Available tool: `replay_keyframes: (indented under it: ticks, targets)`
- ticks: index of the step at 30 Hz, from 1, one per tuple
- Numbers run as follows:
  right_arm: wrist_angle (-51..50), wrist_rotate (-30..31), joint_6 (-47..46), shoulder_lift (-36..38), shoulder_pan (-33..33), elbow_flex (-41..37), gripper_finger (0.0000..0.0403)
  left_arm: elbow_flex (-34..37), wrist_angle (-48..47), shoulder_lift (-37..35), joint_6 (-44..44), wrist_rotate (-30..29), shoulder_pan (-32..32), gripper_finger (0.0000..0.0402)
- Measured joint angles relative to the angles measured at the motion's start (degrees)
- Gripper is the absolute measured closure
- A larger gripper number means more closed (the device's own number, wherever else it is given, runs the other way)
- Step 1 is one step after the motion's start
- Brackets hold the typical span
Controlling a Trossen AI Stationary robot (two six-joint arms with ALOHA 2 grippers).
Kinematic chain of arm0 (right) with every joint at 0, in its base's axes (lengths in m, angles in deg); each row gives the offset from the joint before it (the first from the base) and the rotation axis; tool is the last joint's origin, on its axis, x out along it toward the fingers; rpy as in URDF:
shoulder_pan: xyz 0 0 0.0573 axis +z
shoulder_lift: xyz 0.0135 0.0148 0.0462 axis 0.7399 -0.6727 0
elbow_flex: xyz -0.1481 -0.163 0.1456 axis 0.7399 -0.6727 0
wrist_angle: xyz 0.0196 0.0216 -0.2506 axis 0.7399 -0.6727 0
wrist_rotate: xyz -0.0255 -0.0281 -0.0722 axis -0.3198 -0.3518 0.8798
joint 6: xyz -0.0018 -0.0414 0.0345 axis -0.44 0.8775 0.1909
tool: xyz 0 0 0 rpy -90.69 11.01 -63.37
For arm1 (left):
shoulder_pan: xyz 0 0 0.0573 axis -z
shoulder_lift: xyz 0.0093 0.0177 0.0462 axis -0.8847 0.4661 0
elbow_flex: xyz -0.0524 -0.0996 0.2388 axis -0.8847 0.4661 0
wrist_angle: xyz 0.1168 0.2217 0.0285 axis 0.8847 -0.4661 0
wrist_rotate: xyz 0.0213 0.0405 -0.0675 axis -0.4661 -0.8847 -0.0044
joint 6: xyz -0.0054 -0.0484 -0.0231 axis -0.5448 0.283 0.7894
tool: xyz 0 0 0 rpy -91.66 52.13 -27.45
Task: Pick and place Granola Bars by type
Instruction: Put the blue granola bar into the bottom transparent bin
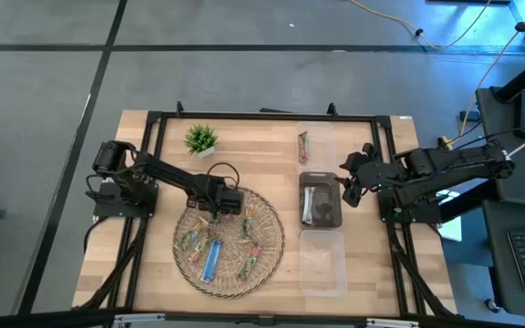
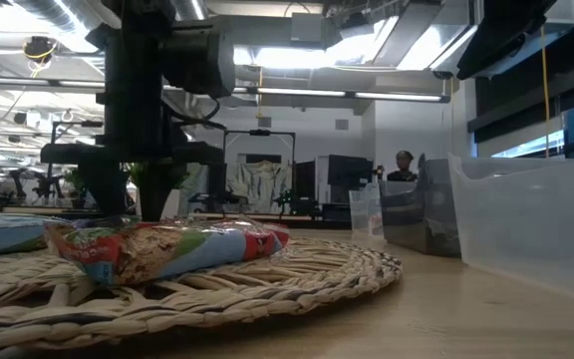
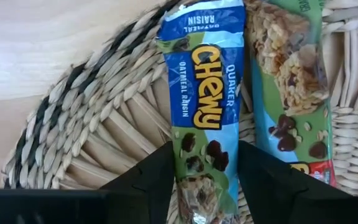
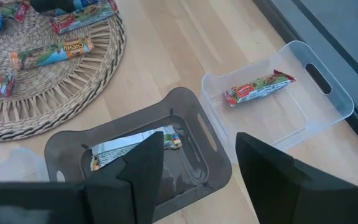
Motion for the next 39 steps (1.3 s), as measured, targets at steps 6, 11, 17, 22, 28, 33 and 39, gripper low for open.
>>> replay_keyframes:
  ticks: [6,11,17,22,28,33,39]
  targets:
    - [0.02,0.01,0.06,0.00,-0.02,0.00,0.0199,-0.05,0.28,-0.82,-1.42,-0.81,0.03,0.0270]
    - [0.02,0.01,0.09,0.00,-0.02,0.00,0.0199,0.25,0.37,-2.47,-2.60,-1.70,0.05,0.0295]
    - [1.95,-0.06,0.75,0.04,0.00,0.00,0.0199,0.26,1.28,-8.61,-3.98,-7.31,0.80,0.0314]
    - [8.81,-4.88,6.97,0.03,0.02,0.00,0.0199,0.23,11.85,-15.56,-12.99,-19.42,3.11,0.0314]
    - [21.42,-13.01,15.16,-0.22,0.05,0.00,0.0199,0.15,44.03,-18.86,-44.85,-31.17,6.67,0.0317]
    - [29.03,-15.59,18.22,-1.92,0.09,0.02,0.0199,0.03,70.51,-17.15,-67.10,-26.91,8.06,0.0317]
    - [38.03,-22.02,21.42,-5.64,0.11,0.02,0.0187,0.05,81.83,-13.97,-75.63,-23.17,8.27,0.0318]
